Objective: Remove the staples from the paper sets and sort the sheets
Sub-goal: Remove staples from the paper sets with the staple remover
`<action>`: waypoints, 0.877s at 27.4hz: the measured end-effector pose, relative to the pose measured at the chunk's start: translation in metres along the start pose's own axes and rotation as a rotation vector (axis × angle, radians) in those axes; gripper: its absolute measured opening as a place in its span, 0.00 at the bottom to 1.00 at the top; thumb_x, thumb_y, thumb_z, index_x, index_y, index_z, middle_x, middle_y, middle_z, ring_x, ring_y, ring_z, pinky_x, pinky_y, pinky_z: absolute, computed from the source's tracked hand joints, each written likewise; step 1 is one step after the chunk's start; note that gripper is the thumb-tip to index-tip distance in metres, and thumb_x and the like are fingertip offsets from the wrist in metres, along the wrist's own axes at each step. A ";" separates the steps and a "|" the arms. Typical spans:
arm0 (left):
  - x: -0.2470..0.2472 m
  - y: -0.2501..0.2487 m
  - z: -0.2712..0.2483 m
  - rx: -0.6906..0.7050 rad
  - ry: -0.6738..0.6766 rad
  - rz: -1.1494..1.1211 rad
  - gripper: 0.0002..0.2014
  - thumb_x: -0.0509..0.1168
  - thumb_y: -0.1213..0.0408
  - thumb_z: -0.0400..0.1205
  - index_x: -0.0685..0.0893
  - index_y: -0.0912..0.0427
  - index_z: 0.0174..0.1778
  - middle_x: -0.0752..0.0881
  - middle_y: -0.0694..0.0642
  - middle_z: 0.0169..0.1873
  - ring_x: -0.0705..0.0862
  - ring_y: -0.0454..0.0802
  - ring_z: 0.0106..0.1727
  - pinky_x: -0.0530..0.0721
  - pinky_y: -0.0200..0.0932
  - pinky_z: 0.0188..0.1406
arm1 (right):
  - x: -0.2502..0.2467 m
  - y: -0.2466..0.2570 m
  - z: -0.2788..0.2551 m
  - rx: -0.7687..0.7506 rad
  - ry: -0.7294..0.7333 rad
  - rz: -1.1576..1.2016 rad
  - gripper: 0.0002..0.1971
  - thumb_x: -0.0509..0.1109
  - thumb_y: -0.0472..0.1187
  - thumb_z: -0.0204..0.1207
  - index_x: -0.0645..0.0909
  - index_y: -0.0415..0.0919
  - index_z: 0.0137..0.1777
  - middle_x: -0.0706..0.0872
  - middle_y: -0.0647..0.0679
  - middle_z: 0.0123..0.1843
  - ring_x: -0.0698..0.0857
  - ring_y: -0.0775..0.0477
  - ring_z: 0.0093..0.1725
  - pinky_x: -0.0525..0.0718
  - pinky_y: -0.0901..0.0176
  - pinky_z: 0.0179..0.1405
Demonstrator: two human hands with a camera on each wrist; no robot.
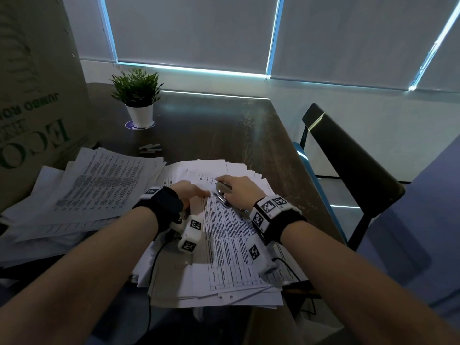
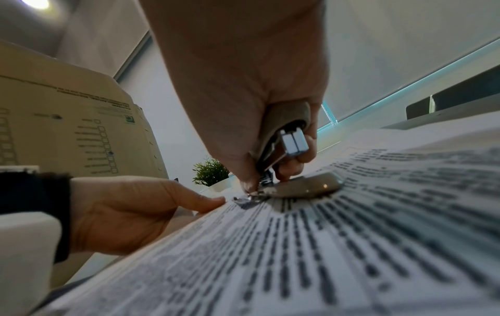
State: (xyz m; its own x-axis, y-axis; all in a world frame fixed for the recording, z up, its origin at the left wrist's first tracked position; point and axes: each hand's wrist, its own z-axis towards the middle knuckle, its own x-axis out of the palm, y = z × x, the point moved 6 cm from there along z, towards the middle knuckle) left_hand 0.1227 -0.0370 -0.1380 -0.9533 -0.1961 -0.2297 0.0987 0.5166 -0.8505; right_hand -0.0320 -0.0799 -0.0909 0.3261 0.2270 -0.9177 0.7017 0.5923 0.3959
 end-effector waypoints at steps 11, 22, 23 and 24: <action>0.039 -0.007 -0.016 0.096 0.196 0.005 0.04 0.62 0.80 0.79 0.78 0.68 0.44 0.78 0.66 0.41 0.78 0.60 0.41 0.78 0.52 0.42 | -0.002 0.043 0.014 -0.119 -0.079 -0.041 0.16 0.60 0.38 0.84 0.74 0.50 0.69 0.80 0.40 0.57 0.81 0.42 0.48 0.81 0.47 0.49; 0.013 -0.003 -0.004 0.071 0.077 -0.033 0.15 0.76 0.67 0.73 0.83 0.73 0.49 0.83 0.68 0.36 0.82 0.61 0.38 0.80 0.56 0.44 | -0.025 -0.004 0.003 0.084 0.010 -0.074 0.20 0.64 0.40 0.81 0.75 0.53 0.72 0.85 0.44 0.64 0.84 0.40 0.60 0.79 0.52 0.50; 0.014 -0.003 -0.004 0.060 0.090 -0.045 0.13 0.74 0.68 0.75 0.82 0.72 0.50 0.83 0.67 0.36 0.82 0.61 0.38 0.79 0.57 0.44 | -0.025 -0.007 -0.001 0.073 0.038 -0.086 0.19 0.65 0.40 0.80 0.76 0.53 0.71 0.85 0.45 0.64 0.84 0.41 0.61 0.78 0.54 0.50; 0.016 -0.003 -0.003 0.042 0.100 -0.056 0.12 0.73 0.69 0.76 0.82 0.71 0.52 0.82 0.67 0.37 0.82 0.61 0.38 0.79 0.57 0.44 | -0.023 -0.008 -0.005 0.062 0.055 -0.085 0.20 0.66 0.39 0.79 0.77 0.54 0.70 0.85 0.46 0.65 0.83 0.42 0.62 0.79 0.55 0.51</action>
State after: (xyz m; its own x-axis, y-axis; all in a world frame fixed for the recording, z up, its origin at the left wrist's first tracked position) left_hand 0.1068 -0.0388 -0.1378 -0.9812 -0.1386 -0.1347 0.0542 0.4714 -0.8802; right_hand -0.0484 -0.0863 -0.0736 0.2296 0.2208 -0.9479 0.7639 0.5626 0.3161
